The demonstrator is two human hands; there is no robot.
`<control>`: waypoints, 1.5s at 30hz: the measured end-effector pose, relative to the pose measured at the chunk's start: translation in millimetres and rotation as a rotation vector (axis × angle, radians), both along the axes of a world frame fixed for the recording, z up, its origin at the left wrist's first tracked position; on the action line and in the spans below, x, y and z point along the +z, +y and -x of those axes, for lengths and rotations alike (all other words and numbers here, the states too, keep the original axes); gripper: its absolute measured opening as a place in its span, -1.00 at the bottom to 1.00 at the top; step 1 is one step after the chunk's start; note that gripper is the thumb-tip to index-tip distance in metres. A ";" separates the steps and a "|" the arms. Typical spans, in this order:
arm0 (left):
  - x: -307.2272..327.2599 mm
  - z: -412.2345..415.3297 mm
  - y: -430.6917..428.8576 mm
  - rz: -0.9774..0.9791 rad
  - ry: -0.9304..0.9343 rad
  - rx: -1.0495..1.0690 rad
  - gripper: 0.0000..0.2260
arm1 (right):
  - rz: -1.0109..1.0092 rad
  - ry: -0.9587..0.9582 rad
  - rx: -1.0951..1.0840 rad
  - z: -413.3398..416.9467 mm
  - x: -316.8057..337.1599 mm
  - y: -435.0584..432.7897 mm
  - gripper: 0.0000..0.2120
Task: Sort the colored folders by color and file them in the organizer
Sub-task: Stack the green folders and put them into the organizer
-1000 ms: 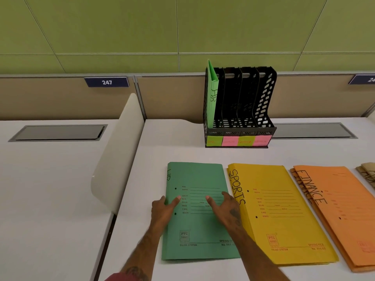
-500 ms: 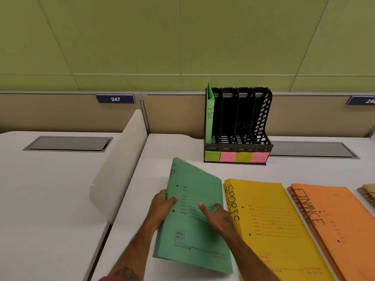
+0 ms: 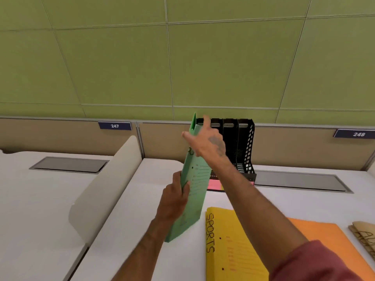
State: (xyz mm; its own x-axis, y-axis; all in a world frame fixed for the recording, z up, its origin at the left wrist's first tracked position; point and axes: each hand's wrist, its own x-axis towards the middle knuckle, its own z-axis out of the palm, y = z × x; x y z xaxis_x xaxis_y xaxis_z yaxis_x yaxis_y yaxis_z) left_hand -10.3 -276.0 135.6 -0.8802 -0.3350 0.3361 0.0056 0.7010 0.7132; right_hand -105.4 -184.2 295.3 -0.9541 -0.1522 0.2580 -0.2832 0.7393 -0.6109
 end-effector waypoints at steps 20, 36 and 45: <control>27.6 93.7 -4.0 0.105 0.263 -0.030 -0.69 | 0.110 -0.043 -0.057 65.9 41.1 42.2 -0.82; 48.6 235.6 -75.2 0.728 -0.255 -0.154 -0.02 | 0.311 0.349 0.027 129.6 -0.1 -2.3 -0.72; 35.2 237.2 -92.2 0.693 -0.157 -0.143 -0.09 | 0.193 0.277 0.009 151.9 -56.8 -26.1 -0.54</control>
State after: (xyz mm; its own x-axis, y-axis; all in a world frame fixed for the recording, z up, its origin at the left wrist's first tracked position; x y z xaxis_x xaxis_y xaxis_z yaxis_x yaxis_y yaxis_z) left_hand -247.5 -368.2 170.9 -0.9549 0.0312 0.2953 0.0648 0.9924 0.1048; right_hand -257.3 -210.3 238.4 -0.8426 -0.0834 0.5320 -0.4640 0.6139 -0.6387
